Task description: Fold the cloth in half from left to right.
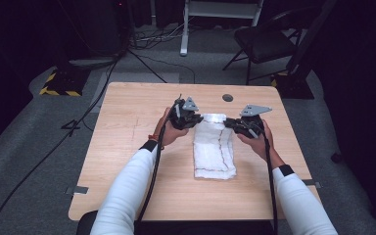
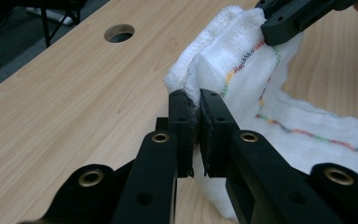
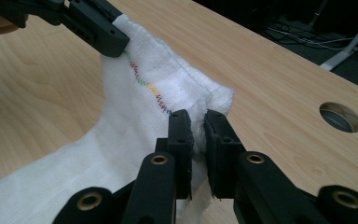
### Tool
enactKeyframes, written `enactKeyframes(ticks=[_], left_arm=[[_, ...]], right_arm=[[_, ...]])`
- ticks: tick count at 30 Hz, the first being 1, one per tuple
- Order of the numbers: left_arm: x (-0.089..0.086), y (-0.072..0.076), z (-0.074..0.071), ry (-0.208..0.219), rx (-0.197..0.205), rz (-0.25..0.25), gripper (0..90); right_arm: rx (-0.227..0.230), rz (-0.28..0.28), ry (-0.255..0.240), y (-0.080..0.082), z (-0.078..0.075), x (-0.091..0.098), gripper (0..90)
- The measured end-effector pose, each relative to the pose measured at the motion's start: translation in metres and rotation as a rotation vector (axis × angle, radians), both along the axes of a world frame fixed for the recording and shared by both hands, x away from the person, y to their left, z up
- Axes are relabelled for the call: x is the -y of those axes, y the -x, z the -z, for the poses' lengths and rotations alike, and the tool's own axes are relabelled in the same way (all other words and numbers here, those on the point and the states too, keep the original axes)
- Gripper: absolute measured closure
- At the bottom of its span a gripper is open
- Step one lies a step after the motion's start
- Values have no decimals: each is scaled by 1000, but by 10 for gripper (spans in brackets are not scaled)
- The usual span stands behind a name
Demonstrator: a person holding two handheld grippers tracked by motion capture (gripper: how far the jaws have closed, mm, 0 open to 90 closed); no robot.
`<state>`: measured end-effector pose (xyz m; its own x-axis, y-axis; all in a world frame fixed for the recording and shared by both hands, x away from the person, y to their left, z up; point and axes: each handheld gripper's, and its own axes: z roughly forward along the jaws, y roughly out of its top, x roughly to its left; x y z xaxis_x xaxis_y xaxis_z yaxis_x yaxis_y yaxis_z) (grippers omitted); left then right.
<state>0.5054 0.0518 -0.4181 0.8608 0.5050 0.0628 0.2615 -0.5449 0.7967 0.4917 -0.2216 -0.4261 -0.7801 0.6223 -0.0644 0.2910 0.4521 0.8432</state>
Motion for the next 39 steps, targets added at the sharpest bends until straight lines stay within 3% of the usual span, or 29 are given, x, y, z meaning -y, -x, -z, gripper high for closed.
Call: enactKeyframes(ticks=[11,16,25,39], left_arm=[[-3,34,10,20,-7,106,839],[-3,48,16,-4,-9,141,837],[-1,74,27,-16,-23,202,831],[-3,100,42,-88,-60,254,805]], right_arm=[[2,-97,16,37,-2,9,816],[-16,-140,36,53,5,12,813],[-22,-163,42,76,14,19,808],[-57,-180,57,101,33,23,802]])
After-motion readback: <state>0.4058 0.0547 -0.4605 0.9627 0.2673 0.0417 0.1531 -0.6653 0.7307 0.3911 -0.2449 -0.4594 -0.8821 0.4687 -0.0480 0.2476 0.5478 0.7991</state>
